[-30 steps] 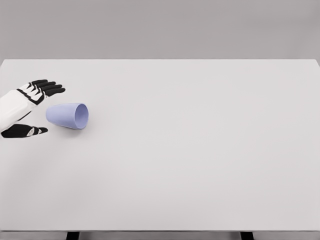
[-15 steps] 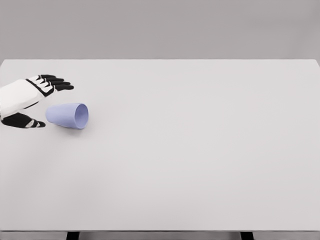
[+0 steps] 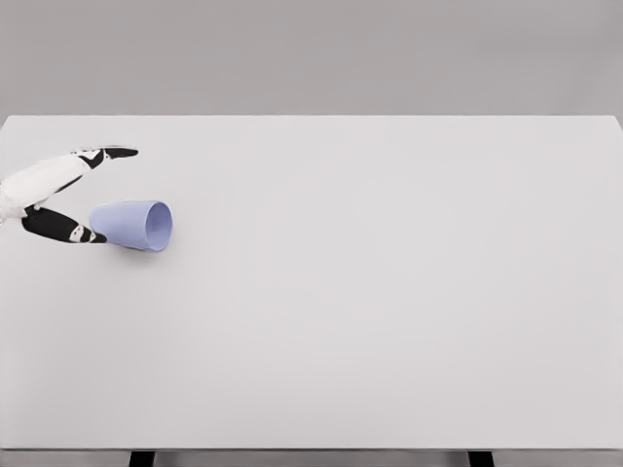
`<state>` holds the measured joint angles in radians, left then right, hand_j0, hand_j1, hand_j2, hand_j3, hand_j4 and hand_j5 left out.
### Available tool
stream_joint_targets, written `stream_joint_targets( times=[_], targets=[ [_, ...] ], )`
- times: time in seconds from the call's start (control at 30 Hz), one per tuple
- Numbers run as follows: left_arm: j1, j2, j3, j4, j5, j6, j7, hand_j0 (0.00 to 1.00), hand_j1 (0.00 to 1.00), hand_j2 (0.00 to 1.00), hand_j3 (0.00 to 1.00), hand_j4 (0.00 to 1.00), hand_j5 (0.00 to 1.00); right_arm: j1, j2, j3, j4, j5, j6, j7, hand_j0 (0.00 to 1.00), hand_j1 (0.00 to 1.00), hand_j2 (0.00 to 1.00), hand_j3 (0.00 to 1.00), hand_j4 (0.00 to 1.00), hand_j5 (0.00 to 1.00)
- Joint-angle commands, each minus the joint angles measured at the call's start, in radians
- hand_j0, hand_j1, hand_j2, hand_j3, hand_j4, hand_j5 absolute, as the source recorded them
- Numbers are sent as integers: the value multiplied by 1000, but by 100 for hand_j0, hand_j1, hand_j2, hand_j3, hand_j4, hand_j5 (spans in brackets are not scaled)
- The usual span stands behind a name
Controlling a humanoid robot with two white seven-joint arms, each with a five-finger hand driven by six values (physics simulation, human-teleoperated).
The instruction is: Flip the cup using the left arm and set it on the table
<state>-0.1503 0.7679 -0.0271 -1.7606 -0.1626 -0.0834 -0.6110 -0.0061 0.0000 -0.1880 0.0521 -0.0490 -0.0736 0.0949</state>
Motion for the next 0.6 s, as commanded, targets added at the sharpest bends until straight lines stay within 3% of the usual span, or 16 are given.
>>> stream_joint_targets(
  times=[0.0,0.13,0.57],
  targets=[
    [0,-2,-27,-2,-3,11,0,100,100,100,100,100,100,0,0,1,0,0,0,0,100,100,100,100,100,100],
    [-8,-2,-94,1,-77,40,0,100,100,100,100,100,100,0,0,-1,0,0,0,-1,100,100,100,100,100,100],
    [-44,-38,-117,64,-172,86,0,100,100,100,100,100,100,0,0,1,0,0,0,0,100,100,100,100,100,100]
  ],
)
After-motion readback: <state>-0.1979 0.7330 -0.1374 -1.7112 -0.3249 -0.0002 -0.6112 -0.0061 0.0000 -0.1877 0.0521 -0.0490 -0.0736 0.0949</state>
